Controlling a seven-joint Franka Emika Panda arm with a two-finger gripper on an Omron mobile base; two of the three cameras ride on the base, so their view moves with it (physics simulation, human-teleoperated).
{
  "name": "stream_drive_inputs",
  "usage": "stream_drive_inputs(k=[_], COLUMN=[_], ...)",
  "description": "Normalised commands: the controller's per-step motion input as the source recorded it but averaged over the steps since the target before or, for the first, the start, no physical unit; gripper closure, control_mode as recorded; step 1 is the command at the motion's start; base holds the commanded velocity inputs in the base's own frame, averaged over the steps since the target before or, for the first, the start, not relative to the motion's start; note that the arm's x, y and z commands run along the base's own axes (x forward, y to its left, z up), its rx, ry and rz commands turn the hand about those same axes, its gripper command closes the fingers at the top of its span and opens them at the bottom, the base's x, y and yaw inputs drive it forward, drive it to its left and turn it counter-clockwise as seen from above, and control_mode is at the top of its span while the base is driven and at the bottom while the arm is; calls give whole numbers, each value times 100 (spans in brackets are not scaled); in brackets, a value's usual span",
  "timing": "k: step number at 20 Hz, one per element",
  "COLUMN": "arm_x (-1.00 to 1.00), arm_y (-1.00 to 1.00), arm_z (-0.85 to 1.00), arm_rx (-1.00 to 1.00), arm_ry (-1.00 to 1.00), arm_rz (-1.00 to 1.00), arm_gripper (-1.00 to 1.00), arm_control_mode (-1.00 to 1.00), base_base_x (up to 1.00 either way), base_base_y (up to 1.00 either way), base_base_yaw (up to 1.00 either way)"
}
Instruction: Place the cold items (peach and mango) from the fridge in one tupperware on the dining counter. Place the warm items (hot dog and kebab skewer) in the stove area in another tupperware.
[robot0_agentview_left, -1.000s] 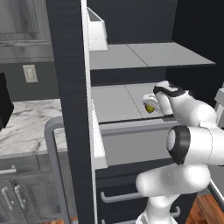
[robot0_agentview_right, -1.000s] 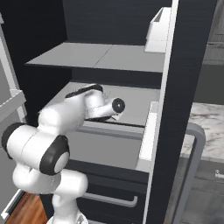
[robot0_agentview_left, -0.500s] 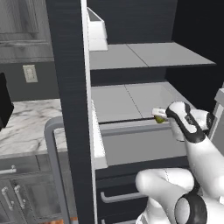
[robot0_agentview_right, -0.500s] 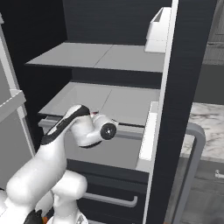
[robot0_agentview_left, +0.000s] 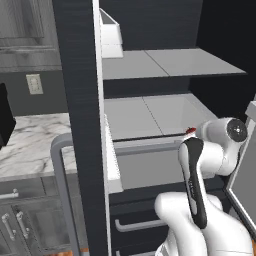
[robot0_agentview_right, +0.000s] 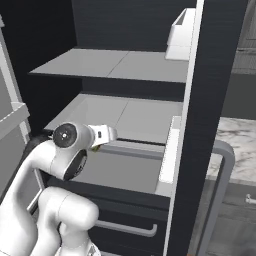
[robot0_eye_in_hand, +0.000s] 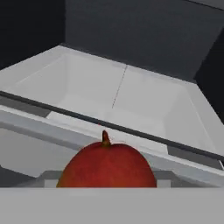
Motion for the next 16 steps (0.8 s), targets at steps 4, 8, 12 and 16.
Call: stream_drive_inputs(k=[4, 8, 12, 16], arm_x=[-100, -88, -38, -11], arm_y=[0, 0, -4, -21], arm_z=[0, -4, -28, -44], arm_rx=[-84, -70, -11, 10], arm_ry=[32, 32, -2, -15], arm_rz=[19, 18, 16, 23], arm_gripper=[100, 100, 100, 100], arm_control_mode=[-100, -100, -100, -100], base_base_x=[0, 0, 0, 0], base_base_y=[0, 0, 0, 0], base_base_yaw=[0, 0, 0, 0])
